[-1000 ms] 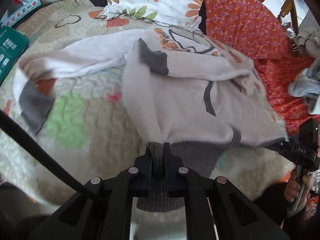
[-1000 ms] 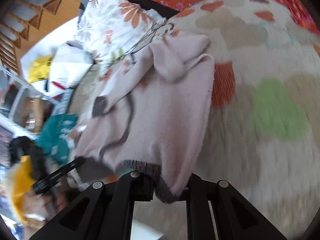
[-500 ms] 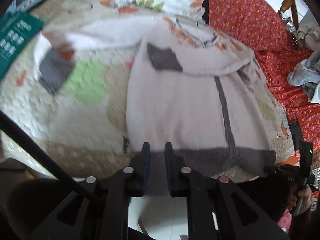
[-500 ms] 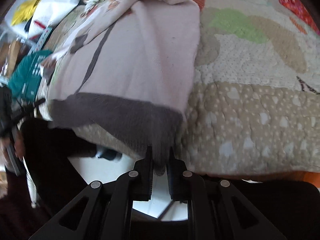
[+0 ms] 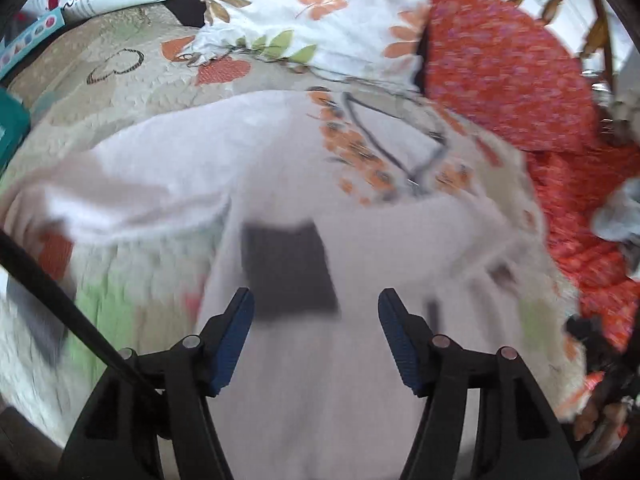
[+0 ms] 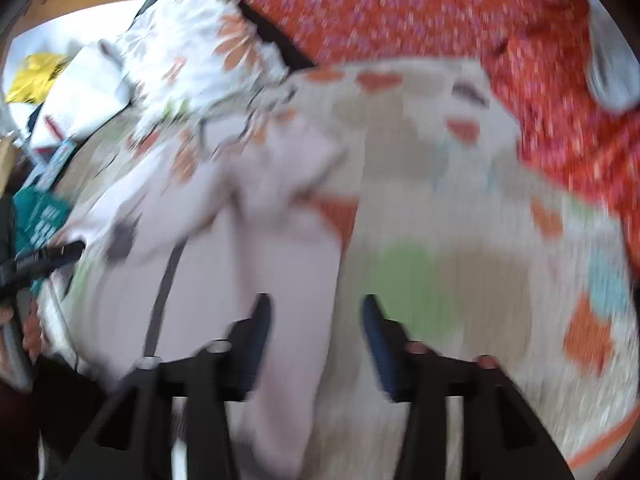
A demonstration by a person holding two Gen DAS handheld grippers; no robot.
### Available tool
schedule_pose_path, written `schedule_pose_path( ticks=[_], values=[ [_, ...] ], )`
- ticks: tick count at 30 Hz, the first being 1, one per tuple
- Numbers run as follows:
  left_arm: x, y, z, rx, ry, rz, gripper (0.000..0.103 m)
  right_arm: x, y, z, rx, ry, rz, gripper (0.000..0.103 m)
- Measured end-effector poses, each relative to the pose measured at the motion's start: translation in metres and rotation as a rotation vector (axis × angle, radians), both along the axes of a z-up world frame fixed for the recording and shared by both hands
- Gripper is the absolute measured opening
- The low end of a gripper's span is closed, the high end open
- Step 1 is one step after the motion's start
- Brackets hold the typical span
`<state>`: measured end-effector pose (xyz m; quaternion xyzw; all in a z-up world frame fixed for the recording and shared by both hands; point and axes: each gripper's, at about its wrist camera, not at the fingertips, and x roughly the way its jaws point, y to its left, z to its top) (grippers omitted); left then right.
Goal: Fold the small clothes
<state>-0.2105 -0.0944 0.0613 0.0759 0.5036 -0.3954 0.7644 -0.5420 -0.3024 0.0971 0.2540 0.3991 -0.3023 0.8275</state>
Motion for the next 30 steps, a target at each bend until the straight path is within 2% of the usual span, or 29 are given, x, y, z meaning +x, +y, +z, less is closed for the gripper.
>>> schedule_pose_path(
  ticks=[2, 4, 6, 9, 11, 12, 14, 19, 20, 21, 23, 26, 28, 30],
  values=[
    [0.015, -0.013, -0.012, 0.025, -0.005, 0.025, 0.063, 0.025, -0.037, -0.006, -0.024, 0.006, -0.038, 0.057],
    [0.026, -0.027, -0.023, 0.075, -0.033, 0.034, 0.063, 0.053, -0.080, -0.020, -0.003, 0.012, -0.084, 0.057],
    [0.030, -0.041, -0.032, 0.136, -0.079, 0.007, 0.063, 0.077, -0.115, -0.038, 0.073, 0.007, -0.130, 0.057],
    [0.029, -0.052, -0.048, 0.211, -0.106, -0.010, 0.063, 0.102, -0.146, -0.064, 0.211, -0.039, -0.152, 0.056],
    [0.025, -0.057, -0.050, 0.239, -0.148, -0.024, 0.063, 0.121, -0.155, -0.077, 0.291, -0.023, -0.114, 0.006],
    [0.022, -0.060, -0.049, 0.246, -0.174, -0.032, 0.063, 0.131, -0.157, -0.075, 0.303, -0.007, -0.057, 0.006],
    [0.021, -0.064, -0.049, 0.259, -0.190, -0.038, 0.062, 0.139, -0.159, -0.058, 0.189, 0.049, -0.027, 0.005],
    [0.024, -0.067, -0.052, 0.256, -0.169, -0.021, 0.062, 0.143, -0.183, -0.028, -0.145, 0.286, -0.212, 0.006],
    [0.024, -0.067, -0.051, 0.257, -0.169, -0.020, 0.062, 0.146, -0.182, -0.029, -0.240, 0.377, -0.270, 0.006],
    [0.024, -0.067, -0.050, 0.257, -0.168, -0.022, 0.062, 0.145, -0.182, -0.030, -0.254, 0.392, -0.273, 0.007],
    [0.025, -0.065, -0.048, 0.250, -0.154, -0.026, 0.062, 0.136, -0.180, -0.031, -0.159, 0.316, -0.260, 0.014],
    [0.040, -0.048, -0.033, 0.179, -0.105, 0.036, 0.062, 0.124, -0.155, -0.020, -0.105, 0.182, -0.248, 0.015],
    [0.057, -0.028, -0.021, 0.127, -0.083, 0.122, 0.062, 0.132, -0.130, -0.012, -0.065, 0.116, -0.154, 0.016],
    [0.072, -0.004, -0.008, 0.106, -0.114, 0.228, 0.062, 0.147, -0.096, -0.004, -0.046, 0.073, -0.027, 0.024]
  ],
)
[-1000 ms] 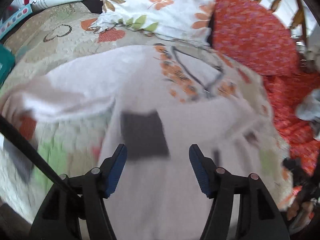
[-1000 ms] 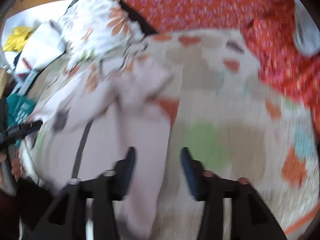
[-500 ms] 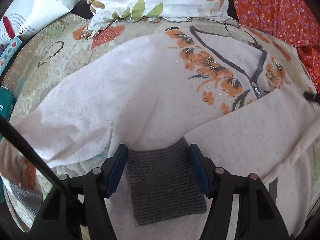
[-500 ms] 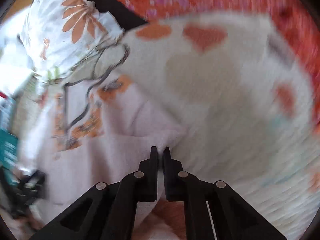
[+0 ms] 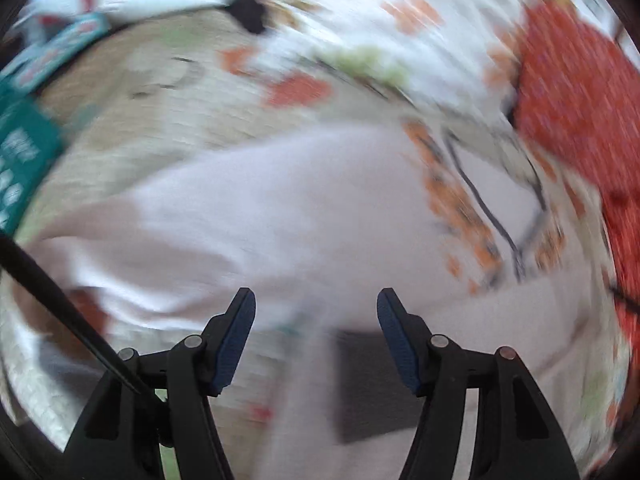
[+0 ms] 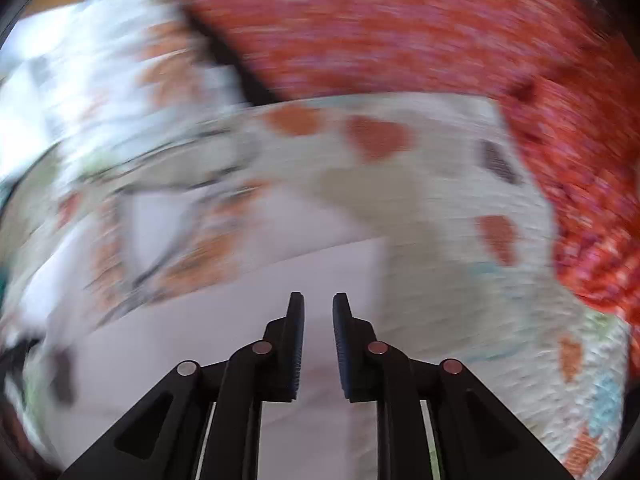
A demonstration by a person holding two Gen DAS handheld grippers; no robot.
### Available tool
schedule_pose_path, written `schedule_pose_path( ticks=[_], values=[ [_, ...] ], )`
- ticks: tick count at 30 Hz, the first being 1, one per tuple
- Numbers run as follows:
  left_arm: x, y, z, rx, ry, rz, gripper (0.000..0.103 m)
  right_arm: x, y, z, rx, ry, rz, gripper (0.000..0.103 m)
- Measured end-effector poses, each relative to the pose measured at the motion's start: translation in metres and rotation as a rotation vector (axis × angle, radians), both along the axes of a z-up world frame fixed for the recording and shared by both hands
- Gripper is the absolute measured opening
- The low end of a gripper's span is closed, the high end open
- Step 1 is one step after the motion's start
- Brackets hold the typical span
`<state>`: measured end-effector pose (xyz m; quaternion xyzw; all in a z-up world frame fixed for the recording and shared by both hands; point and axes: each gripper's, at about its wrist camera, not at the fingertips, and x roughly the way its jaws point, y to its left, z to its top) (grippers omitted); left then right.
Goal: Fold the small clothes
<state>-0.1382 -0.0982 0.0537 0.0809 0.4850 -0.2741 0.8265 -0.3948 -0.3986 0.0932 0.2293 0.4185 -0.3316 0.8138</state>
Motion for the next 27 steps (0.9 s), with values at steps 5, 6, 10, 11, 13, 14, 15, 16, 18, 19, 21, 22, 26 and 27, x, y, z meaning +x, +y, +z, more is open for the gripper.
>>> schedule_pose_path(
  ticks=[5, 6, 10, 11, 13, 14, 15, 16, 18, 19, 21, 22, 26, 27],
  values=[
    [0.029, 0.054, 0.015, -0.009, -0.063, 0.184, 0.063, 0.063, 0.104, -0.002, 0.085, -0.053, 0.351, 0.046],
    [0.035, 0.065, 0.014, -0.015, -0.053, 0.206, 0.063, 0.078, 0.134, -0.006, 0.089, -0.055, 0.427, 0.046],
    [0.054, 0.101, 0.010, -0.053, 0.022, 0.272, 0.063, 0.119, 0.210, -0.026, 0.071, -0.020, 0.615, 0.052],
    [0.058, 0.110, 0.009, -0.072, 0.038, 0.288, 0.063, 0.128, 0.228, -0.033, 0.066, -0.005, 0.654, 0.052],
    [0.064, 0.124, 0.010, -0.108, 0.054, 0.322, 0.063, 0.141, 0.253, -0.046, 0.046, 0.029, 0.702, 0.052],
    [0.064, 0.127, 0.010, -0.118, 0.056, 0.329, 0.064, 0.147, 0.263, -0.053, 0.018, 0.049, 0.719, 0.052],
    [0.065, 0.131, 0.010, -0.130, 0.063, 0.336, 0.064, 0.148, 0.265, -0.058, -0.006, 0.064, 0.728, 0.052],
    [0.066, 0.134, 0.010, -0.139, 0.072, 0.338, 0.064, 0.153, 0.271, -0.065, -0.057, 0.098, 0.738, 0.052],
    [0.068, 0.140, 0.010, -0.164, 0.099, 0.343, 0.064, 0.156, 0.278, -0.074, -0.136, 0.141, 0.743, 0.041],
    [0.068, 0.142, 0.011, -0.173, 0.100, 0.346, 0.064, 0.157, 0.278, -0.071, -0.139, 0.132, 0.727, 0.014],
    [0.069, 0.150, 0.016, -0.184, 0.084, 0.363, 0.064, 0.152, 0.264, -0.059, -0.072, 0.094, 0.675, 0.008],
    [0.070, 0.153, 0.018, -0.185, 0.074, 0.372, 0.064, 0.150, 0.259, -0.052, -0.043, 0.061, 0.655, 0.008],
    [0.075, 0.173, 0.026, -0.205, 0.046, 0.423, 0.064, 0.146, 0.233, -0.012, -0.028, -0.029, 0.561, 0.008],
    [0.076, 0.179, 0.027, -0.211, 0.041, 0.438, 0.064, 0.152, 0.225, 0.000, -0.038, -0.052, 0.529, 0.008]
  ],
)
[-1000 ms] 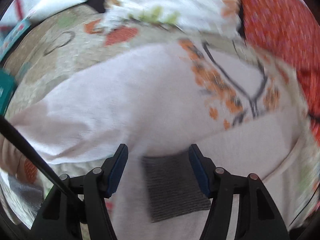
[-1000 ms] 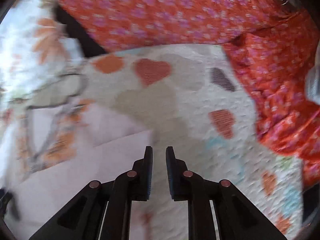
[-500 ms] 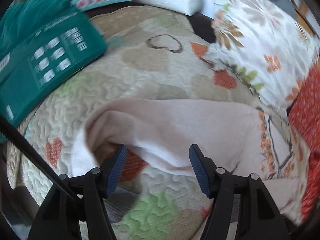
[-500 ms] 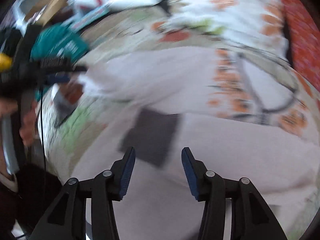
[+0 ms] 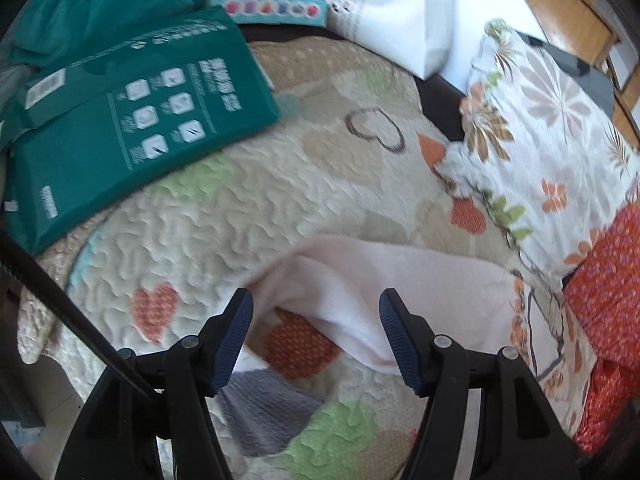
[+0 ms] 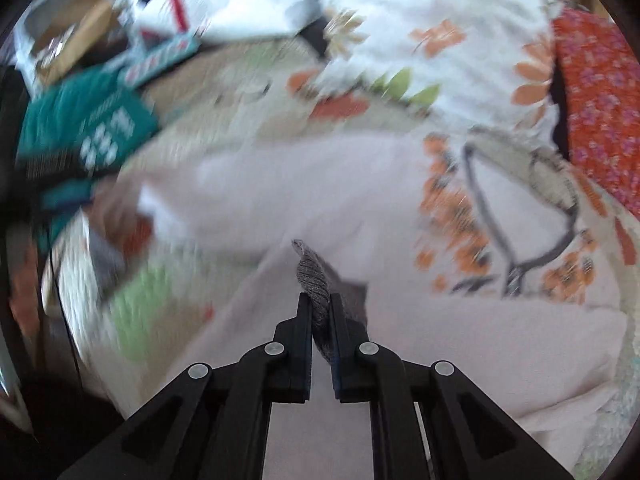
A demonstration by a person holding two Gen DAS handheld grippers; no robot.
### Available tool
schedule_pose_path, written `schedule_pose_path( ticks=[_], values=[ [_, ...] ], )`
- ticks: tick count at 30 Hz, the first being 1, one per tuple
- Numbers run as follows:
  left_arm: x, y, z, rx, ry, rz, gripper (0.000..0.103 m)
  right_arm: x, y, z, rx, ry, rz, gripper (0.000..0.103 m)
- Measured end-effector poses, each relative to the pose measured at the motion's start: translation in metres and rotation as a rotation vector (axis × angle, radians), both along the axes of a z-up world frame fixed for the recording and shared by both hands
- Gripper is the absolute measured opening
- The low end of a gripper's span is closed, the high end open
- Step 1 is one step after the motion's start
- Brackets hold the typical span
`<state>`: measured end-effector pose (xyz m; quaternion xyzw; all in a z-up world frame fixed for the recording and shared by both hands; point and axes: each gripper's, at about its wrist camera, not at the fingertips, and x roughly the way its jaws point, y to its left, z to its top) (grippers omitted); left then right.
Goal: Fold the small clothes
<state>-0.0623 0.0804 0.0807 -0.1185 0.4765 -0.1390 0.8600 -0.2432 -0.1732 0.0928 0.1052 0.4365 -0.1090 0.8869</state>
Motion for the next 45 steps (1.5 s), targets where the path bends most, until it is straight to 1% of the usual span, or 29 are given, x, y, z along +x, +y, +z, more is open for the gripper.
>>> schedule_pose_path(
  ticks=[2, 4, 5, 6, 9, 11, 12, 13, 14, 16, 18, 19, 20, 22, 23, 25, 27, 28, 29, 30, 31, 32, 33, 35, 36, 38, 41, 43, 45],
  values=[
    [0.003, 0.008, 0.002, -0.004, -0.008, 0.025, 0.064, 0.016, -0.013, 0.013, 0.006, -0.029, -0.050, 0.008],
    [0.006, 0.015, 0.004, -0.003, -0.016, 0.050, 0.065, 0.038, -0.022, 0.016, 0.051, -0.030, -0.077, 0.008],
    [0.007, 0.019, 0.004, 0.001, -0.019, 0.066, 0.065, 0.051, -0.024, 0.012, 0.076, -0.018, -0.086, 0.009],
    [0.009, 0.024, 0.005, 0.003, -0.020, 0.078, 0.065, 0.062, -0.023, 0.005, 0.095, 0.005, -0.089, 0.012],
    [0.016, 0.043, 0.008, -0.005, -0.028, 0.127, 0.065, 0.087, -0.015, -0.027, 0.178, 0.104, -0.065, 0.014],
    [0.020, 0.064, 0.011, -0.011, -0.045, 0.193, 0.065, 0.090, -0.004, -0.031, 0.188, 0.100, -0.056, 0.020],
    [0.021, 0.079, 0.013, -0.014, -0.056, 0.243, 0.065, 0.089, 0.008, -0.029, 0.188, 0.081, -0.016, 0.022],
    [0.022, 0.092, 0.014, -0.017, -0.062, 0.286, 0.067, 0.090, 0.016, -0.027, 0.187, 0.073, 0.018, 0.029],
    [0.022, 0.107, 0.014, -0.023, -0.067, 0.331, 0.069, 0.091, 0.027, -0.025, 0.178, 0.068, 0.053, 0.032],
    [0.021, 0.139, 0.014, -0.059, -0.067, 0.427, 0.069, 0.094, 0.055, -0.018, 0.141, 0.056, 0.135, 0.033],
    [0.020, 0.161, 0.012, -0.091, -0.064, 0.493, 0.069, 0.097, 0.081, -0.013, 0.142, 0.043, 0.220, 0.038],
    [0.019, 0.172, 0.010, -0.107, -0.063, 0.529, 0.069, 0.100, 0.096, -0.012, 0.162, 0.034, 0.267, 0.046],
    [0.018, 0.178, 0.010, -0.114, -0.061, 0.550, 0.069, 0.103, 0.107, -0.013, 0.183, 0.027, 0.304, 0.055],
    [0.017, 0.189, 0.008, -0.136, -0.057, 0.589, 0.069, 0.110, 0.134, -0.015, 0.237, 0.013, 0.383, 0.064],
    [0.016, 0.192, 0.008, -0.144, -0.057, 0.599, 0.069, 0.115, 0.144, -0.019, 0.243, 0.014, 0.406, 0.065],
    [0.016, 0.194, 0.008, -0.151, -0.058, 0.605, 0.069, 0.126, 0.166, -0.030, 0.217, 0.028, 0.425, 0.065],
    [0.016, 0.193, 0.009, -0.152, -0.063, 0.594, 0.069, 0.136, 0.180, -0.049, 0.190, 0.067, 0.431, 0.065],
    [0.016, 0.191, 0.010, -0.152, -0.064, 0.588, 0.069, 0.140, 0.184, -0.059, 0.179, 0.098, 0.435, 0.055],
    [0.016, 0.190, 0.010, -0.153, -0.064, 0.583, 0.069, 0.141, 0.185, -0.065, 0.174, 0.118, 0.435, 0.028],
    [0.015, 0.189, 0.011, -0.154, -0.064, 0.576, 0.069, 0.141, 0.185, -0.070, 0.154, 0.131, 0.422, 0.020],
    [0.015, 0.186, 0.011, -0.152, -0.064, 0.567, 0.069, 0.139, 0.181, -0.067, 0.162, 0.123, 0.411, 0.008],
    [0.016, 0.182, 0.012, -0.149, -0.066, 0.556, 0.069, 0.137, 0.170, -0.061, 0.225, 0.124, 0.393, 0.008],
    [0.016, 0.178, 0.012, -0.146, -0.067, 0.546, 0.069, 0.133, 0.162, -0.051, 0.241, 0.103, 0.371, 0.008],
    [0.015, 0.168, 0.014, -0.139, -0.067, 0.516, 0.069, 0.123, 0.147, -0.026, 0.227, 0.045, 0.350, 0.008],
    [0.014, 0.160, 0.014, -0.137, -0.068, 0.493, 0.069, 0.111, 0.131, -0.005, 0.241, -0.001, 0.333, 0.008],
    [0.011, 0.140, 0.017, -0.121, -0.074, 0.433, 0.069, 0.092, 0.103, 0.022, 0.281, -0.060, 0.296, 0.008],
    [0.005, 0.107, 0.020, -0.093, -0.084, 0.331, 0.069, 0.037, 0.038, 0.063, 0.309, -0.155, 0.173, 0.008],
    [0.001, 0.085, 0.020, -0.085, -0.082, 0.268, 0.070, 0.003, 0.002, 0.073, 0.297, -0.174, 0.098, 0.008],
    [-0.005, 0.066, 0.019, -0.082, -0.075, 0.218, 0.070, -0.044, -0.046, 0.076, 0.251, -0.157, -0.025, 0.008]
  ],
)
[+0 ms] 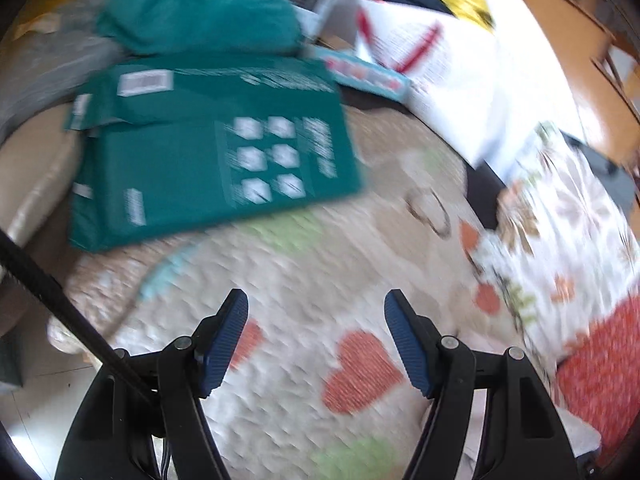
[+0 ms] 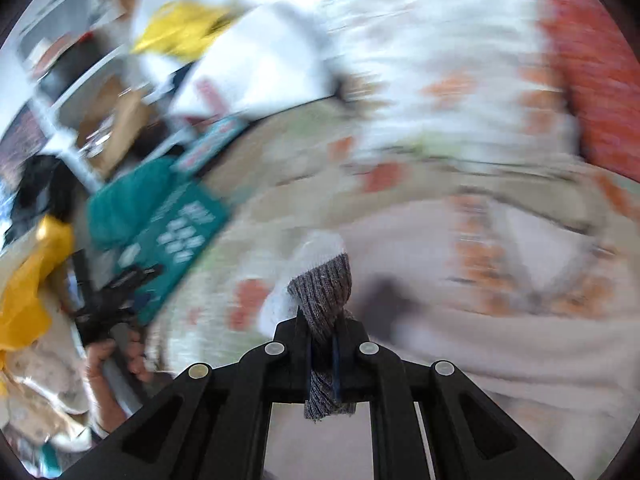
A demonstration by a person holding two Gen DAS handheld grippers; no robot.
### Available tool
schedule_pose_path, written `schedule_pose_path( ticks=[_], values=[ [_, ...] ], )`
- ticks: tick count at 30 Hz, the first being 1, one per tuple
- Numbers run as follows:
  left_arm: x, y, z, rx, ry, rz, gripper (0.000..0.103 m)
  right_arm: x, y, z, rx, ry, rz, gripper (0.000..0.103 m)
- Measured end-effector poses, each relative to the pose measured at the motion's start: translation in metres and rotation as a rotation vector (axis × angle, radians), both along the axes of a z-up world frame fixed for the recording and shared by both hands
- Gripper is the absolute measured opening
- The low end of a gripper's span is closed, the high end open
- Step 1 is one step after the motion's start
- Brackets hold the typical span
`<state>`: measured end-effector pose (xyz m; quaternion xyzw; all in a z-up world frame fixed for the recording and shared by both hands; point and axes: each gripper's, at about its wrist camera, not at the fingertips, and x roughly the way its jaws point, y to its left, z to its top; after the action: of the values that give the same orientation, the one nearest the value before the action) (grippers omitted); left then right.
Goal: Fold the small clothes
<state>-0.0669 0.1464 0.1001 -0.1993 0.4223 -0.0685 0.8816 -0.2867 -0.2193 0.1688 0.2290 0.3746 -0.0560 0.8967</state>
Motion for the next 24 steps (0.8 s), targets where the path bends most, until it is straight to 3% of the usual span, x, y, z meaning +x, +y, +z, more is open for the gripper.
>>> schedule_pose_path(
  ticks=[4, 6, 8, 11, 16, 20, 22, 24],
  values=[
    [-0.011, -0.036, -0.001, 0.021, -0.001, -0.075, 0.070, -0.073, -0.077, -0.023, -0.011, 0.113, -0.252, 0.009],
    [-0.018, -0.054, -0.001, 0.040, -0.004, -0.107, 0.070, -0.104, -0.110, -0.046, -0.119, 0.225, -0.399, 0.013],
    [-0.024, -0.072, -0.004, 0.051, 0.001, -0.147, 0.070, -0.128, -0.130, -0.064, -0.145, 0.286, -0.479, 0.023],
    [-0.033, -0.095, -0.012, 0.081, 0.014, -0.203, 0.071, -0.171, -0.149, -0.085, 0.010, 0.207, -0.543, 0.041],
    [-0.048, -0.139, -0.023, 0.142, 0.020, -0.309, 0.071, -0.192, -0.148, -0.096, 0.038, 0.144, -0.547, 0.043],
    [-0.054, -0.184, -0.033, 0.164, 0.039, -0.451, 0.071, -0.210, -0.149, -0.099, 0.027, 0.097, -0.557, 0.052],
    [-0.049, -0.214, -0.037, 0.207, 0.030, -0.542, 0.071, -0.216, -0.152, -0.102, 0.035, 0.086, -0.561, 0.052],
    [-0.047, -0.244, -0.044, 0.314, -0.023, -0.632, 0.071, -0.216, -0.153, -0.106, 0.059, 0.087, -0.546, 0.052]
  ],
)
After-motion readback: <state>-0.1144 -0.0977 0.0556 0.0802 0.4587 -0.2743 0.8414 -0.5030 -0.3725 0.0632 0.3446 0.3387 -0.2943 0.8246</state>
